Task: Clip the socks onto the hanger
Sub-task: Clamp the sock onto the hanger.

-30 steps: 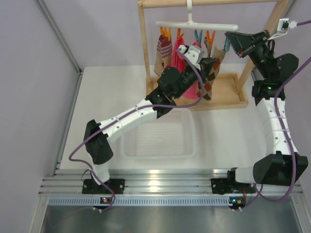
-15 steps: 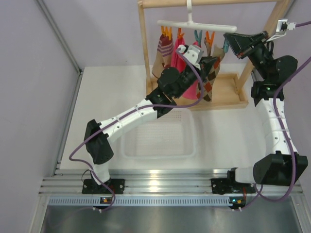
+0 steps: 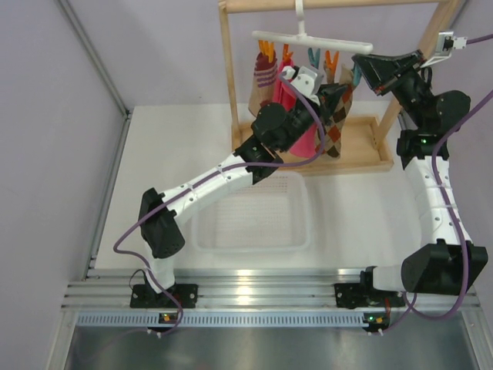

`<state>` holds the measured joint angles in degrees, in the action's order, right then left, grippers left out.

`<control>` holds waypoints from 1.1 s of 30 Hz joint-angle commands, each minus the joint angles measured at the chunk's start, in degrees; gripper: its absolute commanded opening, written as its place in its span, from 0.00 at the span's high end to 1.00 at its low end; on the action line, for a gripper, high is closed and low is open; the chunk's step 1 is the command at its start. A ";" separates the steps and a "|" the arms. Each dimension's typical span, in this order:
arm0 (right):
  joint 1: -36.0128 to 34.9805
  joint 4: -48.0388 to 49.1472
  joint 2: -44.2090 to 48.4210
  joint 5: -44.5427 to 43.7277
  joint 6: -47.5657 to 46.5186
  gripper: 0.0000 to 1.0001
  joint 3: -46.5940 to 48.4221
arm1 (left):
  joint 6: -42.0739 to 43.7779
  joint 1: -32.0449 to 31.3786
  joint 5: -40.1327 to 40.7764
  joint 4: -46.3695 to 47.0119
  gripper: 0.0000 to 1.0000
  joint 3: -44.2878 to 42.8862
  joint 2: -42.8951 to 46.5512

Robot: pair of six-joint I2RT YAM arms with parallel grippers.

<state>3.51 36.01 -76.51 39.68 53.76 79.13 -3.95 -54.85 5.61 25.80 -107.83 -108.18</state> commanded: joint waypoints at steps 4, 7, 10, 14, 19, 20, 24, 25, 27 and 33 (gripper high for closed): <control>-0.52 3.63 0.40 -0.13 -0.85 1.00 0.06 | -2.64 0.18 -1.65 5.75 1.00 -2.65 0.60; -0.52 3.89 0.22 0.04 -0.85 0.90 0.06 | -3.17 0.18 -2.09 5.75 1.00 -2.56 0.87; -0.52 4.16 0.14 0.48 -0.76 0.69 0.32 | -3.26 0.27 -2.09 5.84 1.00 -2.38 1.04; -0.52 4.60 -0.22 0.92 -0.23 0.57 1.11 | -2.91 0.36 -2.18 5.66 1.00 -2.21 1.13; -0.43 5.30 -0.83 2.15 0.82 0.45 2.34 | -2.65 0.45 -1.74 5.05 1.00 -2.03 1.13; -0.34 5.30 -0.83 2.33 0.91 0.43 2.43 | -2.65 0.53 -1.57 4.87 1.00 -1.95 1.04; 0.44 2.76 -0.22 2.68 0.30 0.32 2.17 | -2.21 0.71 -1.30 4.08 0.93 -1.68 1.13; 0.71 2.05 0.13 2.60 -0.05 0.31 2.08 | -2.29 0.71 -1.21 3.82 0.89 -1.51 1.13; 1.32 0.74 0.66 1.98 -1.71 0.28 1.55 | -2.12 0.88 -1.74 3.21 0.68 -0.89 1.65; 3.08 -6.12 1.72 -1.53 -7.87 0.26 1.90 | -3.08 1.24 -3.75 -1.80 0.33 3.23 5.95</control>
<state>5.52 32.38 -76.88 40.56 50.24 79.18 -6.24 -54.02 3.53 25.39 -106.59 -107.50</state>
